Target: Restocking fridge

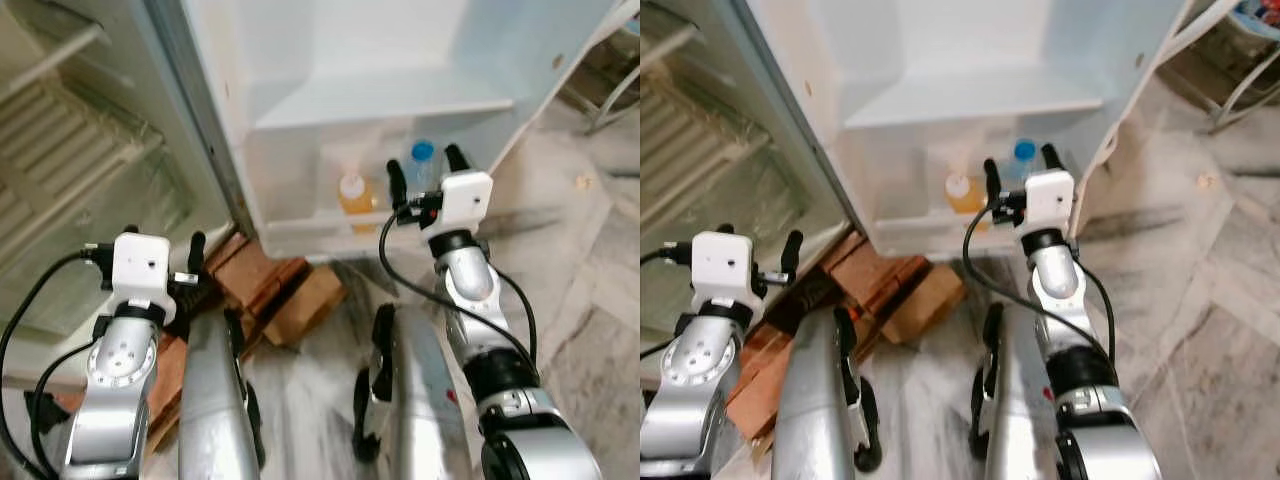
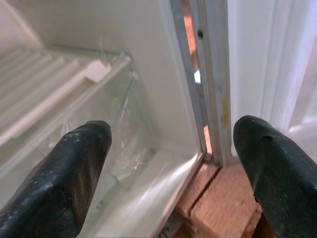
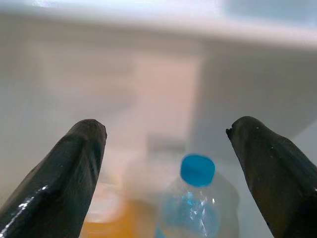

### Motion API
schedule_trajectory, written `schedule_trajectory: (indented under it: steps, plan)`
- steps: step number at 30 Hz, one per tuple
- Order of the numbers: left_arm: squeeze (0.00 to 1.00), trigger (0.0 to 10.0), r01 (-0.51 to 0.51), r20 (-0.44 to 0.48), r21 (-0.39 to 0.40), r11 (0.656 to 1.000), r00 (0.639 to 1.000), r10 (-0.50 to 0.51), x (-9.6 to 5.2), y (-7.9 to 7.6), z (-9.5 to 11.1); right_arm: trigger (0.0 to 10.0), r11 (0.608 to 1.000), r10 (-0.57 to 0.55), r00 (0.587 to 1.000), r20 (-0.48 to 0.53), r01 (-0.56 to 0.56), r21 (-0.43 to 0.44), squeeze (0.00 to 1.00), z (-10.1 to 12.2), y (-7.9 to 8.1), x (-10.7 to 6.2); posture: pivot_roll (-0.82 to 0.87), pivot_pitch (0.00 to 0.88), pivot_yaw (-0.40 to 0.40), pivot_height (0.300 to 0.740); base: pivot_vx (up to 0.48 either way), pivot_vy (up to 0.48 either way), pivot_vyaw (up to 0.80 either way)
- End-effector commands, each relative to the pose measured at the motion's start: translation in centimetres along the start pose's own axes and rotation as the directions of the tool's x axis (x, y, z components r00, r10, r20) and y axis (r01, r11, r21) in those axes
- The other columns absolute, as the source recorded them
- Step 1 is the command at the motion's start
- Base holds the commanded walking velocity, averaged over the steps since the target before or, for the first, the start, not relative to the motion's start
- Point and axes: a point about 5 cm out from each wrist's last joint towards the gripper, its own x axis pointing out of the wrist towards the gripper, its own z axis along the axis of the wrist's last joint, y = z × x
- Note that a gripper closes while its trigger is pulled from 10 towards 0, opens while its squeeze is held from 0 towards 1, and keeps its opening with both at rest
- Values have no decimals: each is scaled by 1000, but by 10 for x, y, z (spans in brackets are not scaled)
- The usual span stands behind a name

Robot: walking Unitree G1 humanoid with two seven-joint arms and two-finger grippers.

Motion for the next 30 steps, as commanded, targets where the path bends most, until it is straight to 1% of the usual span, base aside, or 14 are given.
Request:
schedule_trajectory:
  steps: [1, 3, 4, 8, 9, 13, 14, 15, 16, 18, 19, 20, 26, 30]
  plan:
    - [0, 10000, -10, -14, 0, 1000, 1000, 10, -1, -2, -6, 10000, 999, 38, 999, -13, -38, 3, 1000, 1, 4, -8, 131, 131, -10, 516, 0, 0, 0]
    - [0, 10000, -6, -15, -5, 1000, 1000, 6, -1, -4, -8, 10000, 999, 51, 999, -19, -51, -2, 1000, 3, 8, -19, 119, 119, -11, 516, 0, 0, 0]
    - [0, 10000, -6, -15, -5, 1000, 1000, 6, -1, -4, -8, 10000, 999, 51, 999, -19, -51, -2, 1000, 3, 8, -19, 119, 119, -11, 516, 0, 0, 0]
    - [0, 10000, -3, -24, -13, 1000, 1000, 3, -3, -5, -13, 10000, 999, 49, 996, -72, -48, 15, 1000, -3, 14, -43, 111, 98, -14, 516, 0, 0, 0]
    - [0, 10000, -4, -28, -20, 1000, 1000, 3, -4, -6, -15, 10000, 999, 19, 994, -109, -14, 39, 1000, -7, 15, -55, 112, 79, -17, 516, 0, 0, 0]
    - [0, 10000, -15, -40, -23, 1000, 999, 14, -8, -6, -21, 10000, 995, -66, 974, -217, 81, 60, 1000, -18, 12, -77, 116, 38, -27, 516, 0, 0, 0]
    - [0, 10000, -19, -40, -23, 1000, 999, 18, -9, -5, -22, 10000, 993, -86, 965, -248, 103, 58, 643, -22, 11, -82, 116, 16, -33, 516, 0, 0, 0]
    - [0, 10000, -22, -40, -23, 999, 999, 22, -9, -5, -22, 10000, 992, -99, 958, -269, 118, 54, 643, -24, 10, -85, 116, 16, -33, 516, 0, 0, 0]
    - [0, 10000, -34, -35, -23, 999, 999, 33, -9, -4, -23, 10000, 990, -135, 946, -295, 143, 7, 0, -28, 6, -93, 114, 0, -37, 516, 0, 0, 0]
    - [0, 10000, -40, -32, -25, 999, 999, 39, -8, -4, -23, 10000, 984, -172, 940, -296, 176, -12, 0, -28, 2, -98, 112, 0, -39, 516, 0, 0, 0]
    - [0, 10000, -42, -26, -25, 999, 999, 41, -7, -5, -22, 10000, 980, -184, 929, -322, 197, 9, 0, -30, -1, -102, 107, 0, -39, 516, 0, 0, 0]
    - [0, 10000, -37, -17, -27, 999, 999, 36, -5, -6, -20, 10000, 979, -178, 935, -305, 201, 45, 0, -27, -3, -101, 104, 0, -39, 516, 0, 0, 0]
    - [0, 10000, -17, -18, -22, 1000, 1000, 16, -3, -9, -23, 10000, 978, -179, 936, -302, 202, 46, 0, -26, -7, -95, 92, 0, -21, 541, 0, 0, 0]
    - [0, 10000, -25, -55, -19, 1000, 998, 24, -5, -6, -33, 10000, 976, -191, 931, -310, 215, 42, 0, -29, -7, -91, 76, 0, -6, 561, 0, 0, 0]
